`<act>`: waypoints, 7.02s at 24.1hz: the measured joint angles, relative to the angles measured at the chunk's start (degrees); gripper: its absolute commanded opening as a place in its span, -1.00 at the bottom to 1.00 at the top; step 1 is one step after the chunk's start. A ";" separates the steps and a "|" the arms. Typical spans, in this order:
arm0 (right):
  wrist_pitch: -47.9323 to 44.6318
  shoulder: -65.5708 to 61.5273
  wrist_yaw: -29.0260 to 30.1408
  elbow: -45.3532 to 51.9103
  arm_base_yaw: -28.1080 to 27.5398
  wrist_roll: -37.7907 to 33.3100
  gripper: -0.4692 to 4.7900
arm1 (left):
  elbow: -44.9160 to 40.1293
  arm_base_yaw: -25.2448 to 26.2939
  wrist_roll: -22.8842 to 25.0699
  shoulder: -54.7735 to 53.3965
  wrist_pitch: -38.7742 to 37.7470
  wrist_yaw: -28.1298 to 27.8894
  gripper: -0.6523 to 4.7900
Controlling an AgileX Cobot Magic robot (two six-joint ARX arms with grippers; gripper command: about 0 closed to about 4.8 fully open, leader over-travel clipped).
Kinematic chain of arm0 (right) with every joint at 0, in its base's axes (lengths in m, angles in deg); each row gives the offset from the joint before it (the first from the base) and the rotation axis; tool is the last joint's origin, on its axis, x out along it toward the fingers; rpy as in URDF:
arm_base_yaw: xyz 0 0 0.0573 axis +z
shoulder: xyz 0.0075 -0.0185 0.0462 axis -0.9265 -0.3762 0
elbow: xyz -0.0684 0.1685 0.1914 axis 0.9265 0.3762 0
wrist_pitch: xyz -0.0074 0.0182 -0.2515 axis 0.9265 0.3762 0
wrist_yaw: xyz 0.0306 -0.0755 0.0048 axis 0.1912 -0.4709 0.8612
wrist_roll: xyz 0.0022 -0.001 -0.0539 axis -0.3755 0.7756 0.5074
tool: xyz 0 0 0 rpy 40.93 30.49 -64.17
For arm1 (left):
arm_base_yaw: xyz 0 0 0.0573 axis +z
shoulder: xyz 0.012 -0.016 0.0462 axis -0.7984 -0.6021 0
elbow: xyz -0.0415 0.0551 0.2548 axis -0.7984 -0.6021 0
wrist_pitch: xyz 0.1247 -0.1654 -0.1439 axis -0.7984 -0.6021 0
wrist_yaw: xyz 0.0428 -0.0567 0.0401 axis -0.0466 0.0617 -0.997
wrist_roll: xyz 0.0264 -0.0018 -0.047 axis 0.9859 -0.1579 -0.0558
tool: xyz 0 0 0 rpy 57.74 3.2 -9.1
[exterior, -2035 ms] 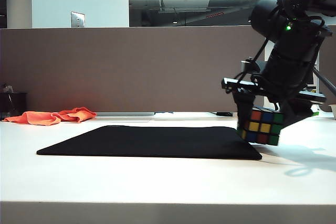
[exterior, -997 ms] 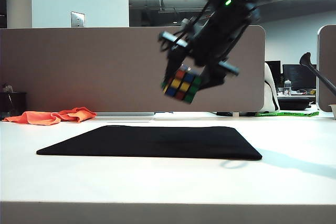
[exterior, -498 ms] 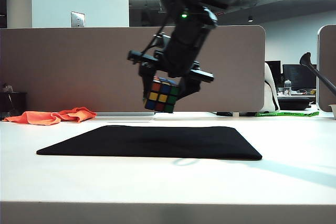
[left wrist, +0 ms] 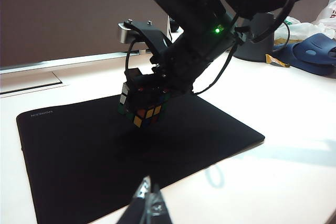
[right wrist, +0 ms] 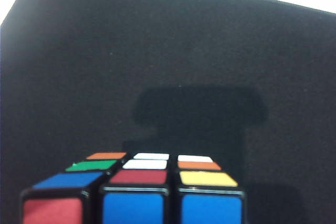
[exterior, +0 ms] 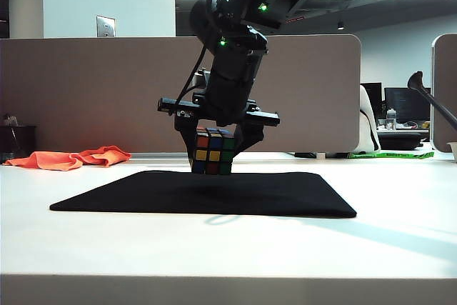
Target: Pick up the cube on the right side of the mouse pad, then place it in the center of the mouse pad.
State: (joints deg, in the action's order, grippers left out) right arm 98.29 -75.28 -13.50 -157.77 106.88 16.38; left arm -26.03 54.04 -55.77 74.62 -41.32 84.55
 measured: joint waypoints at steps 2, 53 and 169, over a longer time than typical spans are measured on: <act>-0.13 0.00 -0.04 0.00 -0.09 -0.79 0.22 | 0.00 0.00 0.00 0.00 0.00 0.00 -0.78; 11.74 13.73 -3.80 -9.25 -12.39 14.36 -0.82 | 0.00 0.00 -1.31 0.00 -0.02 -11.39 -0.78; -28.65 112.59 -1.51 95.58 -32.63 21.40 -0.82 | 0.00 0.00 3.26 -0.02 1.01 -34.47 -0.78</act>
State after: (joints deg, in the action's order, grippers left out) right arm 69.64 37.31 -15.01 -62.19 74.25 37.78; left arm -26.03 54.04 -52.52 74.60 -40.32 50.08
